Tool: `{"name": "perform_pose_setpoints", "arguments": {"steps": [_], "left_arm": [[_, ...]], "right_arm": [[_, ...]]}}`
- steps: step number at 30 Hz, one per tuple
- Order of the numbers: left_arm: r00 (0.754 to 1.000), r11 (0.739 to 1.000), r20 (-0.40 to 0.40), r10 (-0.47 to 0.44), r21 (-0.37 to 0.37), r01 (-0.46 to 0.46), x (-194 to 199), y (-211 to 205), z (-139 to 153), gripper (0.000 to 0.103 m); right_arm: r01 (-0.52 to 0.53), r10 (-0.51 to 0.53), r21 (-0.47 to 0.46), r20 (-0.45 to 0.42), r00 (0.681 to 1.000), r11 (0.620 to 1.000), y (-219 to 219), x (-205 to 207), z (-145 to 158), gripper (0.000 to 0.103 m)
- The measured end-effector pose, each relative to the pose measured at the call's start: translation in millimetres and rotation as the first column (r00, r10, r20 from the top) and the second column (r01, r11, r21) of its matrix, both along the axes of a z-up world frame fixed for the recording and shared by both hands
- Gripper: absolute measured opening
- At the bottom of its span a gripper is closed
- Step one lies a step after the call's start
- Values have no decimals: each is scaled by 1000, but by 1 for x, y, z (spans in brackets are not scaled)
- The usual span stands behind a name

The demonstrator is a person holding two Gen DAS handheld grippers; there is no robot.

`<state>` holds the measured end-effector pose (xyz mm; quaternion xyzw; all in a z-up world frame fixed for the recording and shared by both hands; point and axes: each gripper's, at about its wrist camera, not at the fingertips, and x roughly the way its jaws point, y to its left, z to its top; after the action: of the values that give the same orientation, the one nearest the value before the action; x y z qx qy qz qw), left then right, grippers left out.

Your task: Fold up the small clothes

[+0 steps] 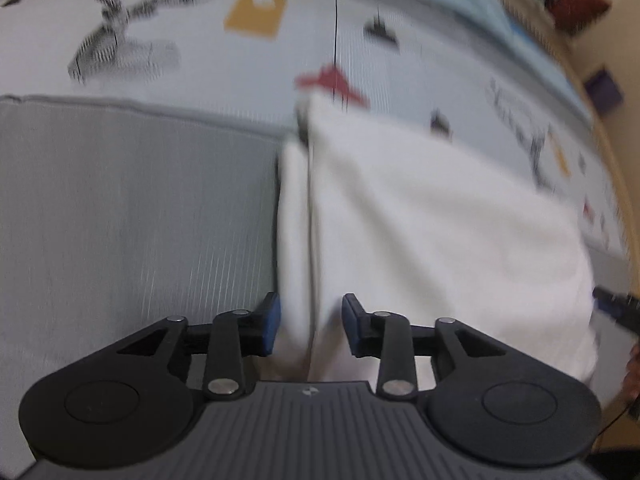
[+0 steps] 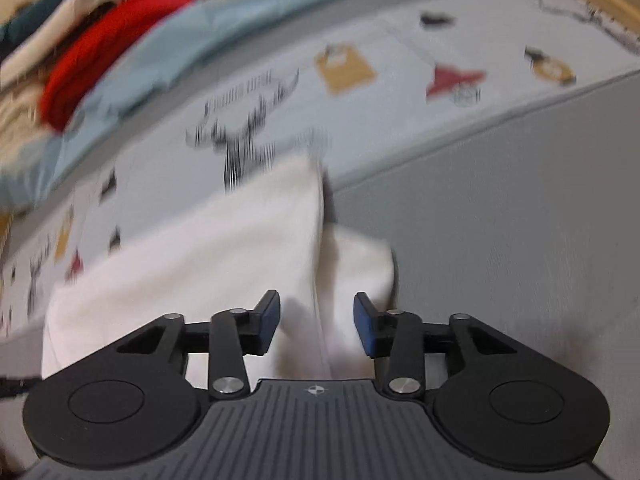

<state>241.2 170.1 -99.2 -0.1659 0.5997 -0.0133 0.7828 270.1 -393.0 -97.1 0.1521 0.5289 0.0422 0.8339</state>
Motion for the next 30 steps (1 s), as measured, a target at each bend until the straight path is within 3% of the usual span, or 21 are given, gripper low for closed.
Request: {"name": "perform_pose_setpoints", "arguments": {"steps": [6,10,12,14,15,16,18,19,22,25,27,30], "left_arm": [[997,999,-76,-26,-37,24,-22,-1,-16,43],[993,998,-101,-68,-16,67,-28,-8,-17,37],[988,994,-117,-105,17,107,-31,-13,-18,28],[984,991,-117,-134,13,137,-35,-16,-17,5],[983,990,-113,-142,13,144,-36,-17,-16,4],[985,988,-92,-149,32,153,-38,-19,-11,4],[986,986,-52,-159,48,162,-41,-22,-2,3],[986,986,-52,-157,51,160,-43,-21,-2,4],[980,980,-99,-173,84,181,-48,-24,-7,5],[978,974,-118,-174,126,189,-52,-27,-5,13],[983,969,-83,-167,170,179,-56,-30,4,13],[987,971,4,-159,179,156,-61,-34,20,13]], "right_arm": [[-98,88,-50,-171,981,994,6,-29,-19,48],[-129,114,-74,-182,977,989,10,-41,-17,48],[-133,117,-72,-190,975,988,9,-42,-15,39],[-119,104,-82,-163,981,990,6,-43,-9,14],[-96,82,-99,-131,988,990,4,-42,-3,12],[-49,40,-123,-81,996,991,-1,-42,6,0],[38,-38,-160,-3,999,986,-15,-40,22,0],[47,-50,-142,-17,999,989,-21,-40,21,0],[10,-25,-143,-101,995,990,-23,-43,11,0],[-31,30,-79,-15,999,996,-14,-49,26,3],[-63,65,-45,45,997,997,-6,-53,35,4],[-130,134,-53,62,989,990,6,-56,39,16]]}}
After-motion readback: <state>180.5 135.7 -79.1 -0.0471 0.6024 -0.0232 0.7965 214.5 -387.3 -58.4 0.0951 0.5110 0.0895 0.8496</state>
